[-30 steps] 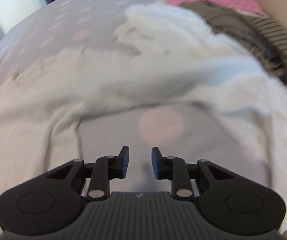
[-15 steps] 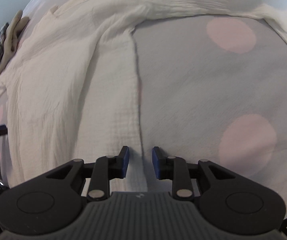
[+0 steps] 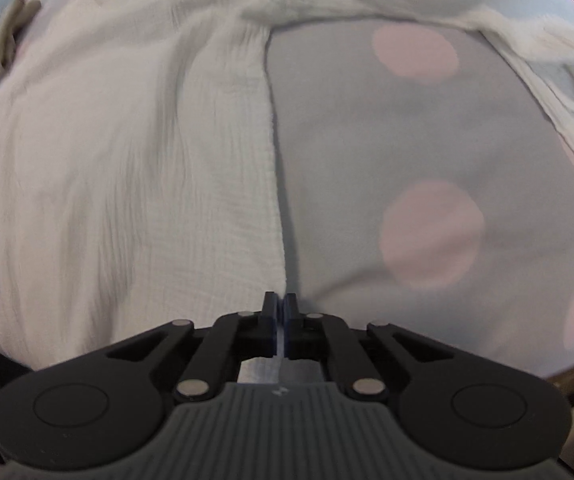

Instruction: Fold clothes

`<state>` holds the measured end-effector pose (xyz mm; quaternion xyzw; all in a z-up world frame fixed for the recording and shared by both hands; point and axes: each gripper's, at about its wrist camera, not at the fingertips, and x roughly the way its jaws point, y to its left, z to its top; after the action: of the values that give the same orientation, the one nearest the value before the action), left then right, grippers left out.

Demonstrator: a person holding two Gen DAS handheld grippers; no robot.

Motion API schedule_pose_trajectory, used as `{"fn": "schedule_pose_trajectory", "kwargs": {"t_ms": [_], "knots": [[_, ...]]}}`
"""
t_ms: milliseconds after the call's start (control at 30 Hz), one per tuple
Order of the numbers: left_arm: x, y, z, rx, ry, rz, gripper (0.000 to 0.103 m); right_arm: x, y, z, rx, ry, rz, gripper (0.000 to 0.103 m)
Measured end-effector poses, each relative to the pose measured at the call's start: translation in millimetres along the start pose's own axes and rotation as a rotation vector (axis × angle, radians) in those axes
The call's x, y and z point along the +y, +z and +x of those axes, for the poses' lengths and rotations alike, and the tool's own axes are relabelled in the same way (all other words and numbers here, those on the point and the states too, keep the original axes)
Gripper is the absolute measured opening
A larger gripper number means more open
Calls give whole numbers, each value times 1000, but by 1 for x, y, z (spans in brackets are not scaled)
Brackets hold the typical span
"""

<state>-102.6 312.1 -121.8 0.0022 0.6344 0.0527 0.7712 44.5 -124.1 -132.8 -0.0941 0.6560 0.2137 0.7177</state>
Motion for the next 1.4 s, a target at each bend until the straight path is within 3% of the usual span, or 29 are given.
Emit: {"fn": "schedule_pose_trajectory", "kwargs": {"t_ms": [167, 400, 467, 533, 567, 700, 867, 933, 1067, 1200, 1267, 1333, 1400], "knots": [[7, -3, 1, 45, 64, 13, 0, -5, -8, 8, 48, -100, -17, 3], [13, -2, -3, 2, 3, -15, 1, -5, -4, 4, 30, -81, -22, 6], [13, -5, -4, 7, -54, -6, 13, -4, -5, 2, 27, -70, -26, 10], [12, -10, -4, 26, -116, 18, 49, -6, -6, 1, 29, -81, -22, 20], [9, -14, -4, 36, -141, 34, 51, -8, -6, 1, 35, -82, -15, 25], [0, -26, 0, 102, -222, 95, 51, -12, -12, 3, 83, -32, -17, 28], [-25, -42, 9, 203, -290, 242, 51, 4, -26, 8, 145, 35, -147, 34], [-37, -47, 8, 213, -285, 300, 52, 9, -31, 13, 180, 26, -196, 34], [-42, -49, 8, 219, -276, 324, 50, 13, -39, 26, 254, -11, -252, 34], [-45, -50, 8, 210, -235, 339, 33, 7, -38, 28, 241, 1, -241, 33], [-46, -49, 7, 203, -225, 346, 23, 5, -37, 26, 225, -3, -238, 19], [-49, -49, 4, 200, -229, 355, 8, 3, -37, 22, 215, -2, -238, 9], [-49, -50, 1, 204, -240, 365, 5, 2, -36, 17, 208, 5, -246, 7]]}}
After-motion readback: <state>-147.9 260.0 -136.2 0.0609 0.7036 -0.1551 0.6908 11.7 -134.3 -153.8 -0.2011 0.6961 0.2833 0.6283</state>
